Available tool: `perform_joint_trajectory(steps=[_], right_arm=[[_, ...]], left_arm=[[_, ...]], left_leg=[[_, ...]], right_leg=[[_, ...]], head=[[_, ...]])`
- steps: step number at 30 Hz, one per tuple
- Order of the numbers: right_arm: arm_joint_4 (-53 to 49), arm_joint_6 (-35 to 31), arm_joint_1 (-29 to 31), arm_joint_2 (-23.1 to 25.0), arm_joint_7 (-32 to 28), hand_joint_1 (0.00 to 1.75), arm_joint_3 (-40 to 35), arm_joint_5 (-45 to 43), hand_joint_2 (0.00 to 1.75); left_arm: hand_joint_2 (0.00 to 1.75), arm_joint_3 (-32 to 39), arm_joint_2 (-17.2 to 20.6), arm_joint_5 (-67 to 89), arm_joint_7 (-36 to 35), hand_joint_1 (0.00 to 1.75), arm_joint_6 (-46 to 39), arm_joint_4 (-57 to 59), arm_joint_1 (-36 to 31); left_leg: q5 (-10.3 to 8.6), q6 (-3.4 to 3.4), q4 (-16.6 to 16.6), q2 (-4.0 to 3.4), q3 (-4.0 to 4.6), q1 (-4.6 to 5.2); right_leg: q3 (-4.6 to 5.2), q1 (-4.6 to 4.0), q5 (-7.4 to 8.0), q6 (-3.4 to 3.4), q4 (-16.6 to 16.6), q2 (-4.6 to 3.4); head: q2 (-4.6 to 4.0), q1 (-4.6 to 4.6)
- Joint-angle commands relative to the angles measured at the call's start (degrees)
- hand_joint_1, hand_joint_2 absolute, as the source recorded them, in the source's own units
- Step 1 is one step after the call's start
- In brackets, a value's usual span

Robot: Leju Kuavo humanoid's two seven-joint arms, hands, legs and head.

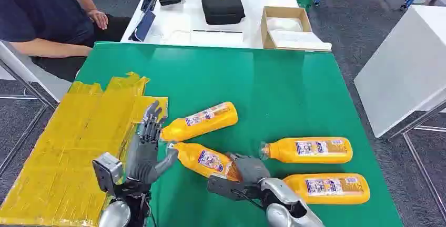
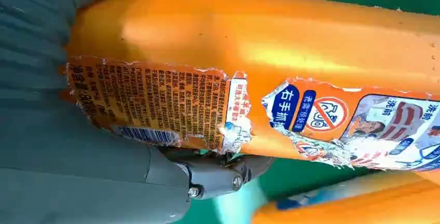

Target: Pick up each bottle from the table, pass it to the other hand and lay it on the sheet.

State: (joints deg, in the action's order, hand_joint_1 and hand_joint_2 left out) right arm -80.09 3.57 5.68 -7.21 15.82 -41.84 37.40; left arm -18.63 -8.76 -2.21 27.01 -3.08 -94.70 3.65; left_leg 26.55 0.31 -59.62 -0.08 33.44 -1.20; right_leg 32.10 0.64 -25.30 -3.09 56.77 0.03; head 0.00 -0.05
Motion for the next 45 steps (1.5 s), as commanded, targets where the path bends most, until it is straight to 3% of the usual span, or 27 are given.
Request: perform_joint_trajectory(steps=[1, 6, 10, 11, 12, 14, 20, 21, 24, 26, 41, 45], right_arm=[[-23.31, -17.91, -16.53, -3.14, -3.21, 1.75, 2.95, -4.34, 1.75], [-30.31, -25.54, -19.10, -6.26, -5.99, 1.75, 0.85, -5.26, 1.75], [-32.67, -28.95, -19.62, -8.44, -6.84, 1.75, -0.86, -5.52, 1.75], [-32.97, -29.73, -19.56, -8.96, -6.84, 1.75, -1.26, -5.47, 1.75], [-33.31, -31.05, -19.25, -10.37, -6.88, 1.75, -2.25, -5.39, 1.75], [-33.74, -30.64, -18.58, -12.98, -7.48, 1.75, -3.63, -6.53, 1.75], [-33.58, -31.03, -18.52, -13.65, -8.19, 1.75, -3.42, -7.51, 1.75], [-33.37, -28.72, -17.44, -14.39, -9.79, 1.75, -4.12, -8.60, 1.75], [-32.33, -25.07, -16.89, -12.99, -12.15, 1.75, -2.25, -9.40, 1.75], [-32.17, -23.01, -16.88, -12.29, -12.36, 1.75, -1.90, -8.58, 1.75], [-28.75, -17.29, -14.18, -9.52, -12.29, 1.75, -3.37, -6.70, 1.75], [-26.34, -13.63, -12.57, -7.20, -13.23, 1.75, -2.60, -5.57, 1.75]], left_arm=[[1.75, 12.34, -3.53, -6.18, 3.16, 0.00, -15.77, -8.85, 6.57], [1.75, 12.51, -3.17, -9.51, 0.58, 0.00, -19.66, -10.23, 8.00], [1.75, 10.91, -1.61, -15.33, -4.09, 0.00, -16.67, -8.92, 8.57], [1.75, 10.06, -1.01, -17.79, -5.78, 0.00, -14.40, -8.20, 8.51], [1.75, 8.07, 1.48, -24.54, -10.74, 0.00, -6.99, -7.55, 8.94], [1.75, 5.58, 3.05, -34.63, -17.04, 0.00, 5.50, -6.17, 10.14], [1.75, 5.54, 1.81, -33.91, -16.71, 0.00, 7.01, -6.08, 11.35], [1.75, 1.50, 6.13, -45.69, -20.81, 0.00, 20.72, -4.02, 10.57], [1.75, -2.91, 9.99, -47.04, -16.93, 0.00, 31.48, -0.66, 10.39], [1.75, -4.48, 10.74, -46.60, -15.61, 0.00, 34.40, -0.73, 9.69], [1.75, -6.49, 11.02, -43.42, -14.69, 0.00, 35.99, -1.03, 7.50], [1.75, -6.52, 11.02, -31.85, -11.63, 0.00, 33.30, -2.22, 7.03]], left_leg=[[-0.07, 0.05, 0.01, 0.21, 0.34, 0.05], [-0.11, 0.03, -0.05, 0.28, 0.94, 0.02], [-0.14, 0.05, 0.00, 0.26, 0.95, 0.06], [-0.18, 0.07, 0.03, 0.27, 0.98, 0.12], [-0.19, 0.07, 0.04, 0.25, 0.98, 0.12], [-0.20, 0.05, 0.07, 0.23, 0.98, 0.10], [-0.20, 0.06, 0.12, 0.21, 0.95, 0.13], [-0.17, 0.03, 0.07, 0.22, 0.99, 0.10], [-0.24, 0.02, 0.19, 0.27, 0.89, 0.12], [-0.26, 0.03, 0.21, 0.27, 0.92, 0.13], [-0.26, 0.04, 0.16, 0.22, 1.00, 0.09], [-0.26, 0.03, 0.14, 0.19, 1.00, 0.06]], right_leg=[[0.16, 0.04, -0.07, 0.11, 0.08, 0.20], [0.52, 0.03, -0.03, 0.04, 0.12, 0.12], [0.55, 0.08, -0.01, 0.05, 0.08, 0.13], [0.58, 0.14, 0.01, 0.08, 0.09, 0.16], [0.59, 0.14, 0.02, 0.10, 0.07, 0.15], [0.61, 0.13, 0.05, 0.11, 0.03, 0.13], [0.62, 0.16, 0.08, 0.05, -0.03, 0.10], [0.65, 0.13, 0.06, 0.01, 0.00, 0.11], [0.59, 0.14, 0.09, 0.07, -0.07, 0.16], [0.60, 0.15, 0.10, 0.07, -0.08, 0.17], [0.65, 0.12, 0.12, 0.08, -0.04, 0.13], [0.67, 0.08, 0.14, 0.08, -0.05, 0.10]], head=[[0.00, -0.02], [0.00, 0.00], [0.00, 0.00], [0.00, -0.02], [0.00, -0.02], [0.00, -0.02], [0.00, 0.00], [0.00, 0.00], [0.00, -0.02], [0.00, -0.02], [0.00, 0.00], [0.00, -0.02]])
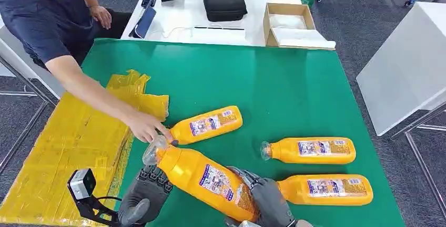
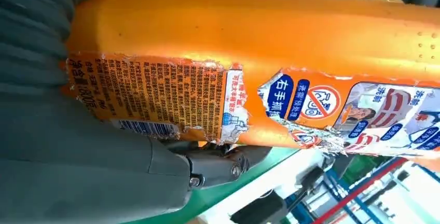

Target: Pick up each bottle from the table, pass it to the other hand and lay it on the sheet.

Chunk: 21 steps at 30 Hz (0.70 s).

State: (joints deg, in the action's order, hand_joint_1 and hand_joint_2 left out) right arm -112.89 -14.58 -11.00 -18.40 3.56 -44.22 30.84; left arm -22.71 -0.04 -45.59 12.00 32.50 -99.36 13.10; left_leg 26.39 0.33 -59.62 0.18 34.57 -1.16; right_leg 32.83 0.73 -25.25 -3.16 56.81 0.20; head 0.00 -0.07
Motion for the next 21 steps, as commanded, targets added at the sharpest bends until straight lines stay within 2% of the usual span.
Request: perform_joint_trajectory(steps=[1, 4, 8, 21], right_arm=[[6.67, 5.05, 4.41, 4.30, -1.21, 1.75, -0.22, 1.23, 1.75], [7.42, 7.88, 5.64, 5.29, -1.77, 1.75, -1.11, 2.80, 1.75], [8.83, 11.12, 7.40, 7.05, -2.68, 1.75, -2.48, 4.77, 1.75], [9.23, 11.42, 7.65, 7.38, -2.70, 1.75, -2.44, 4.90, 1.75]], left_arm=[[1.75, -2.33, 2.12, 14.69, 3.88, 0.00, -4.04, 2.07, -2.39], [1.75, -2.36, 1.28, 22.09, 4.08, 0.00, -9.07, 1.73, -2.80], [1.75, -2.61, 0.76, 22.06, 3.03, 0.00, -10.73, 3.44, -3.49], [1.75, -2.59, 0.76, 22.27, 3.01, 0.00, -11.06, 3.43, -3.54]], left_leg=[[-0.06, 0.00, 0.09, -0.06, -0.08, -0.01], [-0.09, -0.01, 0.10, -0.08, -0.09, 0.00], [-0.09, -0.02, 0.08, -0.11, -0.08, -0.01], [-0.13, 0.01, 0.10, -0.03, -0.06, 0.02]], right_leg=[[-0.05, -0.03, 0.06, 0.09, -0.07, -0.05], [-0.04, -0.01, 0.07, 0.11, -0.06, -0.07], [-0.04, -0.02, 0.08, 0.09, -0.05, -0.10], [-0.05, 0.01, 0.06, 0.10, -0.05, -0.02]], head=[[0.00, 0.02], [0.00, 0.00], [0.00, 0.00], [0.00, 0.02]])
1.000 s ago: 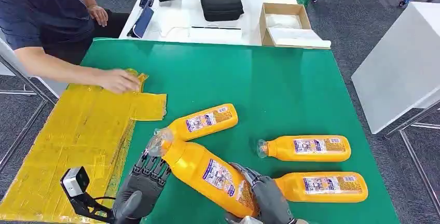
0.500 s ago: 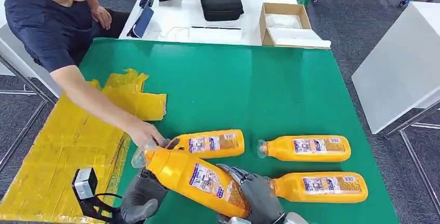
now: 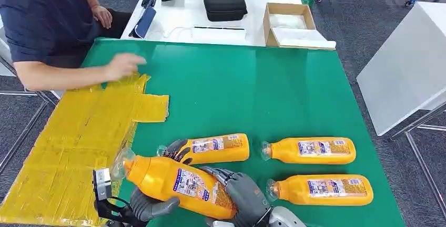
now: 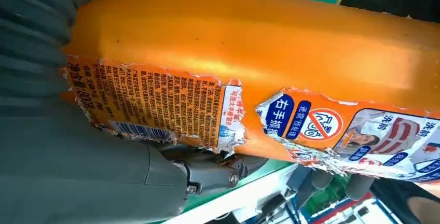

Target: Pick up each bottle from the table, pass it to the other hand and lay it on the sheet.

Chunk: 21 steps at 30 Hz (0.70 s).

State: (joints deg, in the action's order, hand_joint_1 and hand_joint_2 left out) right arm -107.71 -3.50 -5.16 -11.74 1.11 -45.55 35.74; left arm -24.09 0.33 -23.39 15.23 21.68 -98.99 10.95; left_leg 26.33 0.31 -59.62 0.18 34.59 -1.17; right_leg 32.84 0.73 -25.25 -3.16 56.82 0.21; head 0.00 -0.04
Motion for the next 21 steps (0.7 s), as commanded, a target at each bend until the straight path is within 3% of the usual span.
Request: perform_joint_trajectory(steps=[1, 11, 12, 13, 21], right_arm=[[3.96, 0.64, 1.90, 0.66, -0.31, 1.75, -1.21, 0.10, 1.75], [6.30, 2.20, 3.64, 2.00, -0.44, 1.75, -3.08, 0.04, 1.75], [6.45, 2.22, 3.55, 2.05, -0.41, 1.75, -3.18, 0.03, 1.75], [6.50, 2.19, 3.39, 2.01, -0.42, 1.75, -3.22, 0.03, 1.75], [5.85, 1.77, 1.49, 1.21, 0.45, 1.75, -2.39, 0.03, 1.75]], left_arm=[[1.75, -0.98, 0.28, 0.47, -0.22, 0.00, -0.99, 2.88, -1.27], [1.75, 0.45, -1.14, 0.30, -0.05, 0.00, -3.24, 2.49, -1.33], [1.75, 0.72, -1.22, -0.58, 0.16, 0.07, -2.90, 2.40, -1.23], [1.75, 1.00, -1.37, -1.31, 0.49, 1.75, -2.65, 2.29, -1.17], [1.75, 2.49, -2.07, -6.44, 0.74, 1.75, -1.16, 2.04, -0.73]], left_leg=[[-0.12, 0.05, 0.15, -0.04, -0.12, 0.05], [-0.11, 0.04, 0.15, -0.10, -0.10, 0.06], [-0.07, 0.03, 0.09, -0.06, -0.07, 0.02], [-0.10, 0.04, 0.14, -0.05, -0.10, 0.05], [-0.10, 0.05, 0.14, 0.00, -0.12, 0.04]], right_leg=[[-0.08, 0.02, 0.09, 0.15, -0.08, -0.03], [-0.04, 0.03, 0.10, 0.15, -0.07, -0.09], [-0.04, 0.00, 0.07, 0.10, -0.05, -0.06], [-0.06, 0.02, 0.08, 0.14, -0.07, -0.05], [-0.10, 0.02, 0.06, 0.14, -0.08, 0.01]], head=[[0.00, -0.02], [0.00, 0.00], [0.00, -0.02], [0.00, 0.00], [0.00, -0.02]])
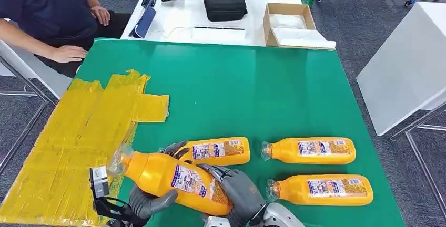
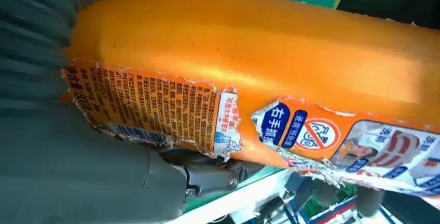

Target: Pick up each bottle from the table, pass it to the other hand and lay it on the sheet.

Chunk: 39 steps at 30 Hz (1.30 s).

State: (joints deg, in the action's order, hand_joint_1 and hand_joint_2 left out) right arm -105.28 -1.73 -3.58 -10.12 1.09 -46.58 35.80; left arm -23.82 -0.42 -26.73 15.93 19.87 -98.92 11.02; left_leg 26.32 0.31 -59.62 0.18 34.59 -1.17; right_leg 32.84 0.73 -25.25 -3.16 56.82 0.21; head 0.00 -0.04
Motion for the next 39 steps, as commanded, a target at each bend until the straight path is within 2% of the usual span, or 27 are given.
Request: perform_joint_trajectory(steps=[1, 13, 14, 15, 18, 22, 23, 26, 29, 33, 39], right_arm=[[3.43, -0.08, -0.15, -0.52, 0.65, 1.75, -1.39, -0.05, 1.75], [2.45, -3.43, -1.43, -1.92, 2.85, 1.75, -0.50, -1.44, 1.75], [2.35, -4.16, -1.51, -2.07, 3.25, 1.29, -0.38, -0.64, 1.75], [2.14, -4.72, -1.68, -2.40, 3.83, 0.00, -0.36, -0.36, 1.75], [0.52, -5.47, -2.45, -4.61, 6.05, 0.00, 0.34, 0.22, 1.75], [-0.83, -6.26, -2.99, -5.61, 6.85, 0.00, 0.98, 0.39, 1.75], [-1.74, -7.24, -3.32, -6.25, 7.91, 0.00, 1.71, 0.90, 0.00], [-4.07, -5.47, -3.16, -9.34, 11.86, 0.00, 4.39, 3.04, 0.00], [-4.47, -2.71, -3.58, -9.72, 12.89, 0.00, 8.38, 2.35, 0.00], [-3.86, 0.73, -3.47, -11.37, 14.70, 0.00, 10.80, 4.52, 0.00], [-3.40, 1.39, -3.00, -10.87, 14.56, 0.00, 11.35, 4.43, 0.00]], left_arm=[[1.75, 2.30, -1.34, -3.26, 0.00, 1.75, 0.69, 1.95, -0.81], [1.75, 4.61, -2.10, -5.30, 0.73, 1.75, 0.01, -0.50, -0.10], [1.75, 5.21, -2.23, -4.71, 0.77, 1.75, -0.61, -0.91, -0.04], [1.75, 6.02, -2.37, -3.97, 0.66, 1.75, -1.05, -1.45, 0.03], [1.75, 10.26, -2.44, 6.50, 2.77, 1.75, -5.95, -3.84, -0.23], [1.75, 13.50, -2.60, 10.24, 2.69, 1.75, -6.40, -4.46, -0.83], [1.75, 15.56, -2.60, 15.04, 3.93, 1.75, -9.13, -4.84, -1.42], [1.75, 23.07, -1.13, 28.50, 5.68, 1.75, -18.40, -3.91, -7.10], [1.75, 29.04, 1.62, 45.03, 6.90, 1.75, -29.24, -1.50, -13.78], [1.75, 29.31, 6.11, 61.58, 4.81, 1.75, -35.34, 5.11, -20.98], [1.75, 28.13, 5.56, 62.57, 4.58, 1.75, -36.23, 6.18, -21.47]], left_leg=[[-0.06, 0.04, 0.09, 0.01, -0.09, 0.04], [-0.04, 0.04, 0.04, 0.03, -0.03, 0.00], [-0.07, 0.06, 0.08, 0.05, -0.07, 0.03], [-0.04, 0.04, 0.03, 0.04, -0.04, 0.00], [-0.08, 0.05, 0.06, 0.04, -0.05, 0.03], [-0.05, 0.04, 0.00, 0.00, 0.02, 0.01], [-0.04, 0.03, 0.01, -0.01, 0.01, 0.02], [-0.10, 0.04, 0.01, 0.07, 0.03, 0.02], [-0.13, 0.02, -0.01, 0.14, 0.08, 0.01], [-0.30, 0.01, 0.05, 0.18, 0.07, 0.01], [-0.34, -0.02, 0.06, 0.06, 0.01, 0.04]], right_leg=[[-0.08, 0.02, 0.03, 0.09, -0.06, 0.02], [-0.03, -0.01, 0.02, 0.07, -0.04, 0.04], [-0.06, 0.01, 0.03, 0.10, -0.06, 0.06], [-0.04, -0.01, 0.01, 0.07, -0.03, 0.05], [-0.04, 0.00, 0.03, 0.12, -0.04, 0.06], [0.03, -0.01, 0.04, 0.10, 0.01, 0.01], [0.03, 0.00, 0.03, 0.07, 0.00, 0.00], [0.04, -0.01, 0.05, 0.13, 0.03, 0.08], [0.07, -0.01, 0.05, 0.11, 0.05, 0.15], [0.06, -0.02, 0.14, 0.10, 0.02, 0.18], [0.00, 0.02, 0.18, 0.02, 0.01, 0.05]], head=[[0.00, -0.02], [0.00, 0.00], [0.00, 0.00], [0.00, -0.02], [0.00, -0.02], [0.00, 0.04], [0.00, -0.02], [0.00, -0.02], [0.00, 0.00], [0.00, 0.00], [0.00, -0.02]])
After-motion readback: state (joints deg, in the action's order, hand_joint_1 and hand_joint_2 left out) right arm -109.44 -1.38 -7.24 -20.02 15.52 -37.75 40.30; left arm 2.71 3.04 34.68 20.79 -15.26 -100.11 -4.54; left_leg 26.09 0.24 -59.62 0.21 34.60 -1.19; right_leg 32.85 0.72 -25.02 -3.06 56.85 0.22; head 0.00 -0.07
